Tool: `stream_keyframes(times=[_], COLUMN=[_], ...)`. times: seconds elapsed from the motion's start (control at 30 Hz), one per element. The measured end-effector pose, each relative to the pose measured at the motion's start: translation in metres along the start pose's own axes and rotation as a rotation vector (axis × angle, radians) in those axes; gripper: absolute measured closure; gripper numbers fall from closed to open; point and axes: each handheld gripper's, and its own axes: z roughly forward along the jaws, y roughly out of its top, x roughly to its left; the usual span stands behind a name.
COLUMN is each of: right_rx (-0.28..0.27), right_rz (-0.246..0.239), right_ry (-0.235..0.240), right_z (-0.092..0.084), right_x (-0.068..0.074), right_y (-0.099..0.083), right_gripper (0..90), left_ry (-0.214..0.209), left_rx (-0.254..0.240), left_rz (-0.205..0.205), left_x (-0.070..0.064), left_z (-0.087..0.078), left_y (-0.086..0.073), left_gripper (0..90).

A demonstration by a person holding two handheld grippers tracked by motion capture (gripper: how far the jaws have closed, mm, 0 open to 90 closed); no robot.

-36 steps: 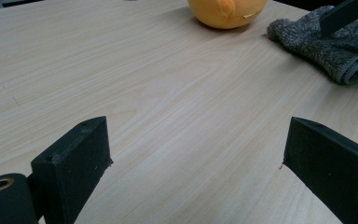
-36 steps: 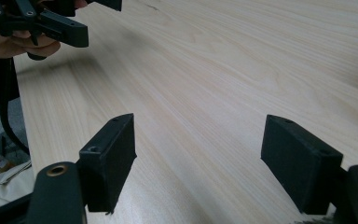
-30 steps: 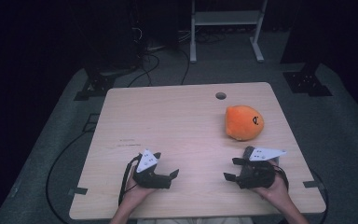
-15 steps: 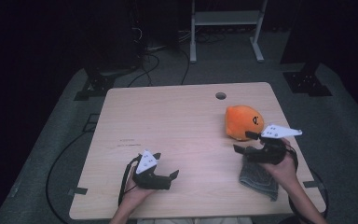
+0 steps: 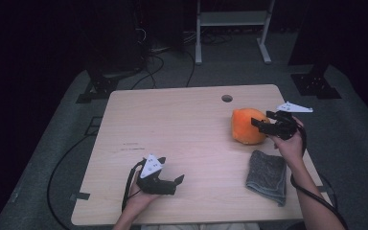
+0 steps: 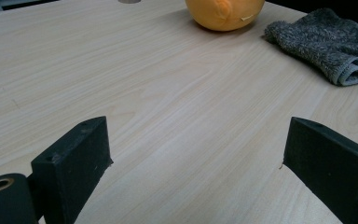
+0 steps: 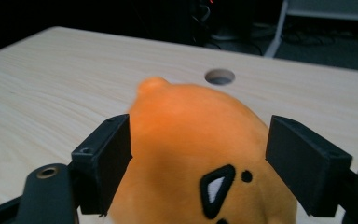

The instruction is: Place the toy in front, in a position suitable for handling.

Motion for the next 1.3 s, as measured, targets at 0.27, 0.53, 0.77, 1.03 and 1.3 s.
stream_keyframes(times=[0.27, 0.53, 0.77, 1.03, 1.3], right_rx=[0.079, 0.161, 0.174, 0.100, 0.035], right_rz=[0.080, 0.106, 0.104, 0.078, 0.119], right_ry=[-0.040, -0.041, -0.075, -0.045, -0.048], right_z=[0.026, 0.025, 0.023, 0.027, 0.021], right_x=[-0.006, -0.007, 0.000, 0.003, -0.001], right_y=[-0.016, -0.006, 0.004, -0.013, -0.021], right_gripper=[26.9, 50.7, 55.2, 37.2, 44.8], left_ry=[0.002, 0.004, 0.013, 0.018, 0.020], left_rx=[0.010, 0.009, 0.000, -0.001, 0.001], left_rz=[0.011, 0.016, 0.011, 0.025, 0.029], left_x=[-0.002, -0.005, -0.002, -0.005, -0.005], left_z=[0.002, 0.002, 0.000, 0.000, 0.001], left_y=[0.000, 0.000, 0.001, 0.002, 0.002], left_gripper=[6.5, 6.5, 6.5, 6.6, 6.6])
